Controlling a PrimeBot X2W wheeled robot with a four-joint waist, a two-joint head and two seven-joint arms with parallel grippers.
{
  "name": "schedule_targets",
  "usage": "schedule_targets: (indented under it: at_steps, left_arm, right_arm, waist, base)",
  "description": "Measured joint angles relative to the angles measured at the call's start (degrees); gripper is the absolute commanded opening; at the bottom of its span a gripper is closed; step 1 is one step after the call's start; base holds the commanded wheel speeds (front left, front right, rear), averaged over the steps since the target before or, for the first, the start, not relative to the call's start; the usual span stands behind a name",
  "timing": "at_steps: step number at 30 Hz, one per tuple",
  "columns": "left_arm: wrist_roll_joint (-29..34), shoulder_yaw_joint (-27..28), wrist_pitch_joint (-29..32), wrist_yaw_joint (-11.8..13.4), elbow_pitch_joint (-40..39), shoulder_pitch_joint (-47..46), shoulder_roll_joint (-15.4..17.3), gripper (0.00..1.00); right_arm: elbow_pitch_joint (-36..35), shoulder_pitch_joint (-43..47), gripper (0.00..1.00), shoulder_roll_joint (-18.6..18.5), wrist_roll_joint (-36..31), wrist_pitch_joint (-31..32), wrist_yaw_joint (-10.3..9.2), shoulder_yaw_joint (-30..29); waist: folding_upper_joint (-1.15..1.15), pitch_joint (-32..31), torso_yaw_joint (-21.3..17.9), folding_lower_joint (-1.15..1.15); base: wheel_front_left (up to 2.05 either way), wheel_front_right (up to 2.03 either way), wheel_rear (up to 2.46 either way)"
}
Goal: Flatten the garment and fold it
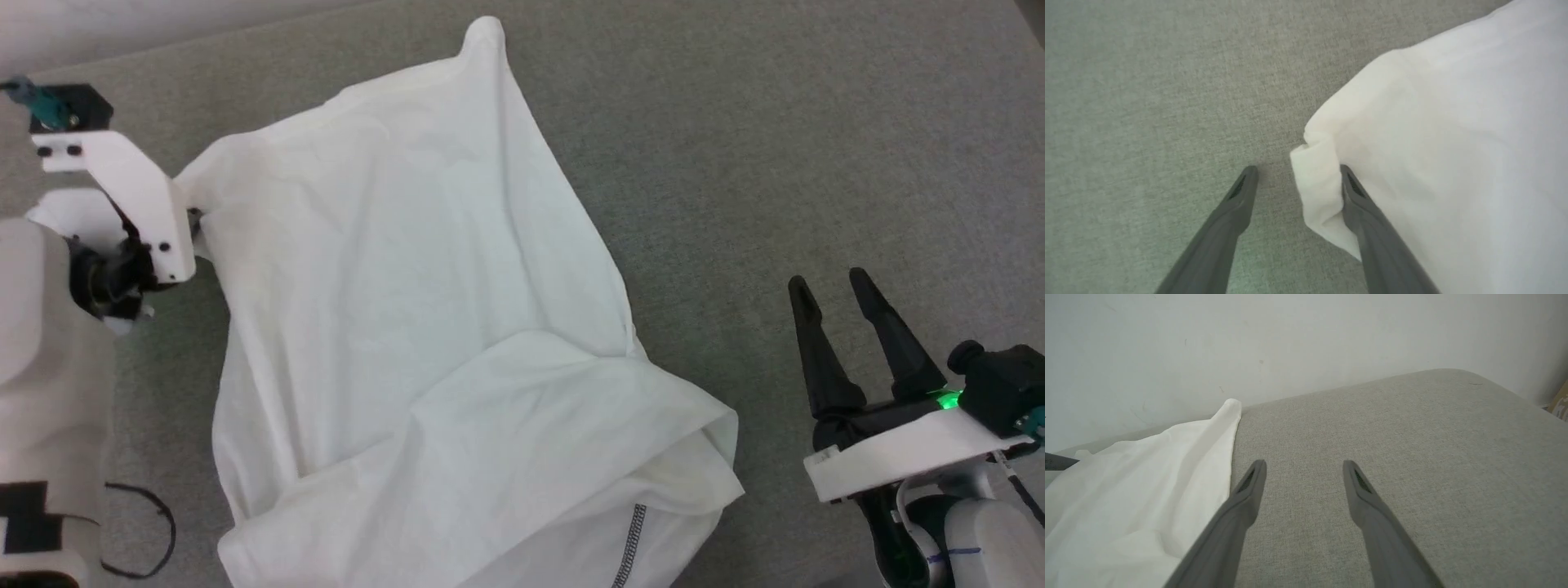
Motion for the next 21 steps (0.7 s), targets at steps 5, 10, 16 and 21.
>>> schedule_targets:
  at_steps: [5, 10, 16, 21]
  left_arm:
    - [0.59, -2.41, 6.83, -0.55, 1.14, -2.91, 1.51, 1.0]
    - [0.45, -3.76, 12.07, -1.36, 0.7, -4.28, 1.9, 0.0]
    - [2.07, -5.27, 4.99, -0.87, -1.21, -2.12, 1.68, 0.0]
    - [4.82, -5.97, -6.14, 1.53, -0.99, -1.26, 1.74, 0.0]
  right_arm:
    - [1.4, -0.48, 1.0, -0.07, 1.43, -0.1, 0.0, 0.89]
    - [2.25, -1.35, 1.0, -0.71, 1.67, -0.24, 0.0, 1.15]
    - [3.32, -1.41, 1.0, -1.38, 2.49, -0.16, 0.0, 1.22]
    - [5.6, -2.75, 1.0, -1.31, 5.58, 0.56, -0.01, -1.07]
  waist:
    - [0.0, 1.46, -1.32, -0.01]
    - [0.0, 1.7, -1.87, -0.01]
    - [0.0, 0.96, -1.35, 0.0]
    - [0.0, 0.07, -0.1, 0.01]
  base:
    - [0.0, 0.0, 0.0]
    - [0.0, 0.0, 0.0]
    - [0.0, 0.0, 0.0]
    - [0.0, 0.0, 0.0]
